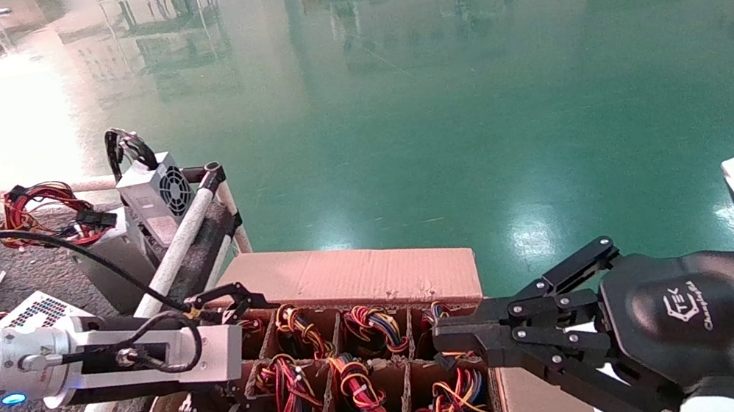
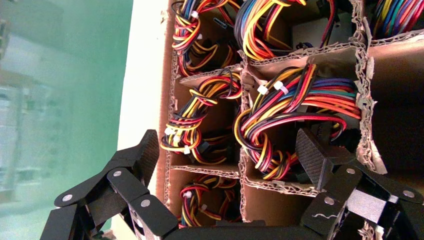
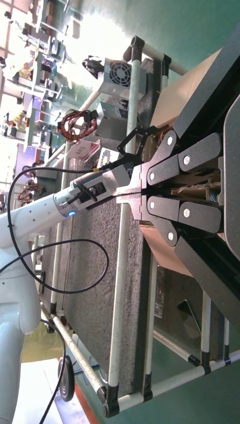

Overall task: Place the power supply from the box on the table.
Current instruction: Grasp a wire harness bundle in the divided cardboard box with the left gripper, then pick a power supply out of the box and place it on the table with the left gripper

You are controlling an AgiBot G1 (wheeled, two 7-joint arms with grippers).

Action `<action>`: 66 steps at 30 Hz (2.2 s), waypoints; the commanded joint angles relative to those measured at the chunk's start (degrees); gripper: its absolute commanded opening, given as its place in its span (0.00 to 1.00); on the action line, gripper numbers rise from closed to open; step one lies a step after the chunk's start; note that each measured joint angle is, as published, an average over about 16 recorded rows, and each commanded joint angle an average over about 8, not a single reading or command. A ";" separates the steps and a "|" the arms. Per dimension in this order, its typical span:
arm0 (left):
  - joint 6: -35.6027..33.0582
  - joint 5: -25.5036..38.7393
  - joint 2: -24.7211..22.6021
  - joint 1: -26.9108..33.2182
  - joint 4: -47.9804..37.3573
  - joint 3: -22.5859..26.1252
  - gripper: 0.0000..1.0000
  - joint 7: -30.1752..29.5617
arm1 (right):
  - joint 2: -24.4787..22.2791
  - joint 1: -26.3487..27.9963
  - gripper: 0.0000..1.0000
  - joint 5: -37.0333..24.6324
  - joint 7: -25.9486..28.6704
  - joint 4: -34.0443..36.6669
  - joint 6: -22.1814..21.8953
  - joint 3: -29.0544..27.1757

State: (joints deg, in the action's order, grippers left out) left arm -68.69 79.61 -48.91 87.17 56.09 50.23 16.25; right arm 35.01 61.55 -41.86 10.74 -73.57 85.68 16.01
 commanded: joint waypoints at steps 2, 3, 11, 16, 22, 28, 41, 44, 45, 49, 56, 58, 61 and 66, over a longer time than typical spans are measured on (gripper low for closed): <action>0.00 -0.12 0.01 -0.13 -0.15 -0.06 0.00 0.10 | 0.00 0.00 0.00 0.00 0.00 0.00 0.00 0.00; 0.00 -0.17 0.02 -0.16 -0.18 -0.08 0.00 0.11 | 0.00 0.00 0.00 0.00 0.00 0.00 0.00 0.00; 0.00 -0.45 0.15 -0.39 -0.34 -0.24 0.00 0.12 | 0.00 0.00 0.00 0.00 0.00 0.00 0.00 0.00; -0.02 -0.59 0.28 -0.53 -0.33 -0.31 0.00 0.11 | 0.00 0.00 0.00 0.00 0.00 0.00 0.00 0.00; -0.05 -0.73 0.48 -0.73 -0.28 -0.37 0.00 0.06 | 0.00 0.00 0.00 0.00 0.00 0.00 0.00 0.00; -0.08 -0.88 0.64 -0.96 -0.20 -0.42 0.00 -0.04 | 0.00 0.00 0.00 0.00 0.00 0.00 0.00 0.00; -0.31 -1.33 1.09 -1.42 -0.13 -0.55 0.00 -0.33 | 0.00 0.00 0.00 0.00 0.00 0.00 0.00 0.00; -0.39 -1.45 1.22 -1.52 -0.13 -0.60 0.00 -0.38 | 0.00 0.00 0.00 0.00 0.00 0.00 0.00 0.00; -0.41 -1.49 1.25 -1.54 -0.13 -0.61 0.00 -0.40 | 0.00 0.00 0.00 0.00 0.00 0.00 0.00 0.00; -0.49 -1.62 1.37 -1.64 -0.15 -0.66 0.00 -0.45 | 0.00 0.00 0.00 0.00 0.00 0.00 0.00 0.00; -0.63 -1.87 1.53 -1.76 -0.19 -0.76 0.00 -0.57 | 0.00 0.00 0.00 0.00 0.00 0.00 0.00 0.00; -0.69 -1.99 1.60 -1.76 -0.18 -0.81 0.00 -0.61 | 0.00 0.00 0.00 0.00 0.00 0.00 0.00 0.00; -0.84 -2.30 1.77 -1.67 -0.10 -1.01 0.00 -0.69 | 0.00 0.00 0.00 0.00 0.00 0.00 0.00 0.00; -1.25 -3.92 2.55 -1.27 0.22 -1.73 0.00 -0.78 | 0.00 0.00 0.00 0.00 0.00 0.00 0.00 0.00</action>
State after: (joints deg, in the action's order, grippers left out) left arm -70.00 75.19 -46.13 85.96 56.39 48.45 15.61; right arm 35.01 61.55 -41.86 10.74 -73.57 85.68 16.01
